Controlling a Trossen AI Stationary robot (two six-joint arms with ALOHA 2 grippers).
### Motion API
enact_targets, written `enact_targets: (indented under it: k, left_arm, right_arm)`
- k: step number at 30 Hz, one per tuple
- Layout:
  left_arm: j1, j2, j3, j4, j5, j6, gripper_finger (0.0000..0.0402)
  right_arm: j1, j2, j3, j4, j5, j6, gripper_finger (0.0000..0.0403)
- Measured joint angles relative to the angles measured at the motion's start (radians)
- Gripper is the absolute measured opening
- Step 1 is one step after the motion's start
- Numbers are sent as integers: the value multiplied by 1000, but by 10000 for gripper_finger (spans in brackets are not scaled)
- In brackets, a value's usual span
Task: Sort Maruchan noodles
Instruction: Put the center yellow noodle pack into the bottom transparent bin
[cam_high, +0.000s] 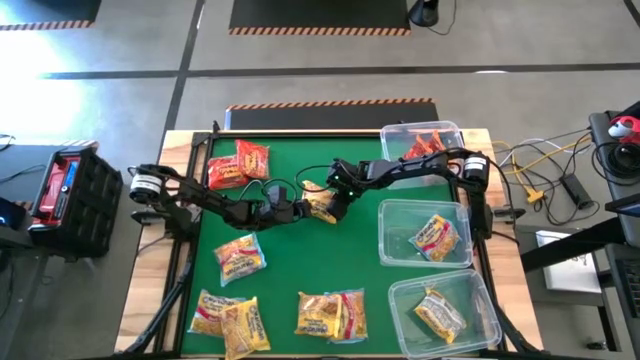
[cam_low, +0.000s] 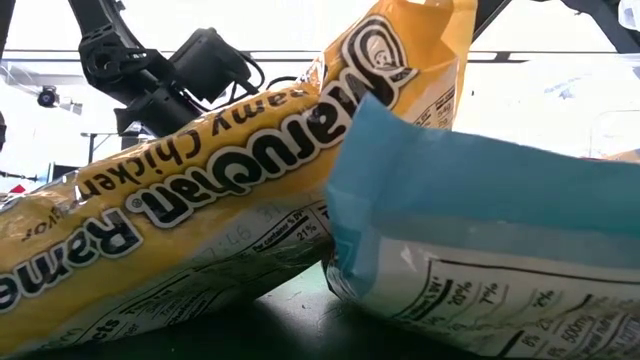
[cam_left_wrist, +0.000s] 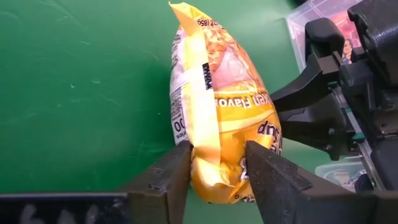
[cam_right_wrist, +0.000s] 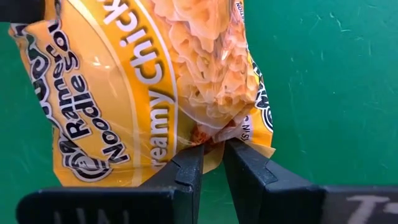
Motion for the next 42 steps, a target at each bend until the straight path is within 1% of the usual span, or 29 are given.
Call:
enact_targets:
  k: [8,11,14,18,25,29,32,34,40,41,42]
  left_arm:
    - [1,-6,0,20,1,-40,45]
    - [0,-6,-3,27,15,-52,22]
    - [1,-7,-3,39,23,-52,4]
    - [2,-10,-3,37,48,-27,0]
    - [2,-10,-5,34,124,42,1]
    - [1,-10,-5,38,165,83,1]
    - [1,-10,-5,37,166,84,1]
    - [1,-10,-5,37,166,85,1]
    - [-1,-12,-7,65,234,128,1]
    - [-1,-15,-7,84,249,157,1]
    - [-2,-20,-7,100,268,194,1]
  right_arm:
    - [0,-46,-5,-29,17,-36,60]
    - [-1,-57,-5,-55,20,-36,60]
    - [-7,-76,-4,-112,1,-58,65]
    - [-14,-125,-3,-172,-8,-101,82]
    - [-28,-241,2,-176,-9,-139,114]
    - [-37,-288,2,-184,-54,-152,130]
    - [-44,-298,2,-191,-86,-153,142]
    - [-51,-298,2,-221,-87,-155,148]
    - [-78,-291,2,-288,-91,-153,162]
    - [-82,-289,2,-287,-111,-154,163]
    - [-87,-288,2,-285,-153,-154,164]
